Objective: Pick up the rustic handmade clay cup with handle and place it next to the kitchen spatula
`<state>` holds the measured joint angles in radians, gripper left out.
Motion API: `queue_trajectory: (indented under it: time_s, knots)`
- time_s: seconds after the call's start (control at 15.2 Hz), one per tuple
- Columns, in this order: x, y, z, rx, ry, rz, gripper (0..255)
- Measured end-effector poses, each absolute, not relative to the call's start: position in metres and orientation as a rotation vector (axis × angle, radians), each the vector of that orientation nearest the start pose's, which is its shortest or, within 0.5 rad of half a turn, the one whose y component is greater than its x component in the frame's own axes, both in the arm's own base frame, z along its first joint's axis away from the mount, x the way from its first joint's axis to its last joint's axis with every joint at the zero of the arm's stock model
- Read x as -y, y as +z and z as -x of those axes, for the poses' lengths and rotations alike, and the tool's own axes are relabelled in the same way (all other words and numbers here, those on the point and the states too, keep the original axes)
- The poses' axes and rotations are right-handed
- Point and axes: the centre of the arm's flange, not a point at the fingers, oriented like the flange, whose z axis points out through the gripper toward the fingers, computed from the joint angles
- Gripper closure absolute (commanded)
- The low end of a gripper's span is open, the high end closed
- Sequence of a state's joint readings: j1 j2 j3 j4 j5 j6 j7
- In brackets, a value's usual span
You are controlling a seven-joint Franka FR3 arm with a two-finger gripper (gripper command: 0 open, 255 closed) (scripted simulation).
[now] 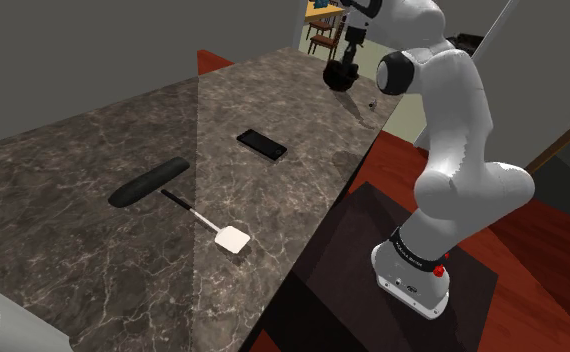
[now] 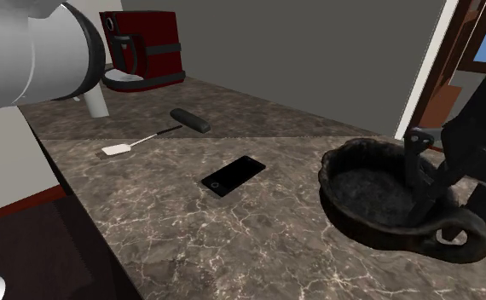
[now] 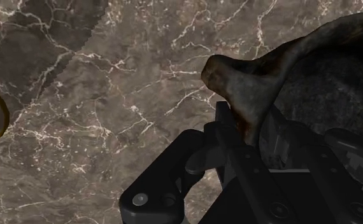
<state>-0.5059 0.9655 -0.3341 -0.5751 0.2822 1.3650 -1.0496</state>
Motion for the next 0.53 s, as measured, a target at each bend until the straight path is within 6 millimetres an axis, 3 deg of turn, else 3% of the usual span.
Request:
queue_trajectory:
  time_s: [0.26, 0.53]
  knots:
    - [0.411, 0.436, -0.615, 0.551, 0.144, 2.966, 255]
    - [0.361, 0.439, -0.607, 0.549, 0.140, 2.967, 255]
